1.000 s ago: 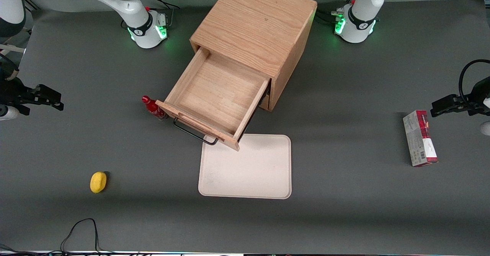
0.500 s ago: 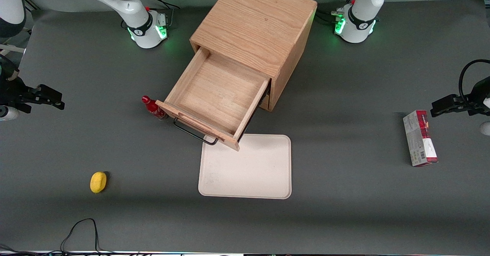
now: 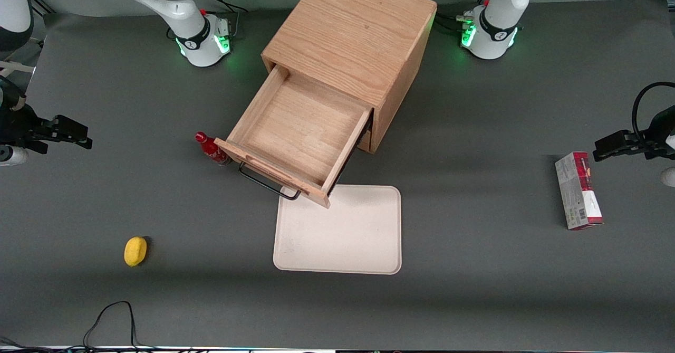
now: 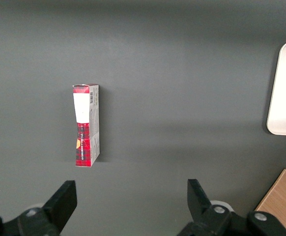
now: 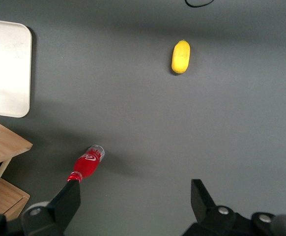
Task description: Open upper drawer
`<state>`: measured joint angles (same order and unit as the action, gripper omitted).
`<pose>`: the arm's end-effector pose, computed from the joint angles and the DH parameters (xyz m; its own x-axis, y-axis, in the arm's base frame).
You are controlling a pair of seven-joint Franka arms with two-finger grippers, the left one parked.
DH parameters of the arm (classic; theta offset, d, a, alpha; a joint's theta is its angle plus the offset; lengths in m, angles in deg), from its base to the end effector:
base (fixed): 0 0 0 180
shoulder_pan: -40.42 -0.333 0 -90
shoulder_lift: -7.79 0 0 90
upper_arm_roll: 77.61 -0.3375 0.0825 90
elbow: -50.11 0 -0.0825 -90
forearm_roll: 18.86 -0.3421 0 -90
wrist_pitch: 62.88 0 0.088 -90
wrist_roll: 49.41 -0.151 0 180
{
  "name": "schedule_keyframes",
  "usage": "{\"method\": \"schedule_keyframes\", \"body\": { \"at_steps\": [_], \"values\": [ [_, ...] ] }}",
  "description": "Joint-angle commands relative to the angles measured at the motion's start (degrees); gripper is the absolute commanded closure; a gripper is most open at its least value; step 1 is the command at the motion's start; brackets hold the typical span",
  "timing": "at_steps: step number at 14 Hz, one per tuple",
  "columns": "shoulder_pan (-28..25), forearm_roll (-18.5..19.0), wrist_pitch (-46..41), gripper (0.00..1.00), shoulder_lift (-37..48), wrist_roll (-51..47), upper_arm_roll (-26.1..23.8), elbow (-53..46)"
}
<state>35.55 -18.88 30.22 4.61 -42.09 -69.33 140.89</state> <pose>0.5328 -0.0297 0.5721 0.9975 0.0683 -0.0153 0.0684 -0.9976 0.0057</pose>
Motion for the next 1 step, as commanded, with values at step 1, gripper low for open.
{"method": "schedule_keyframes", "body": {
  "at_steps": [1],
  "values": [
    [0.20, -1.39, -0.55, 0.00, 0.45, -0.99, 0.06, 0.37]
  ]
}}
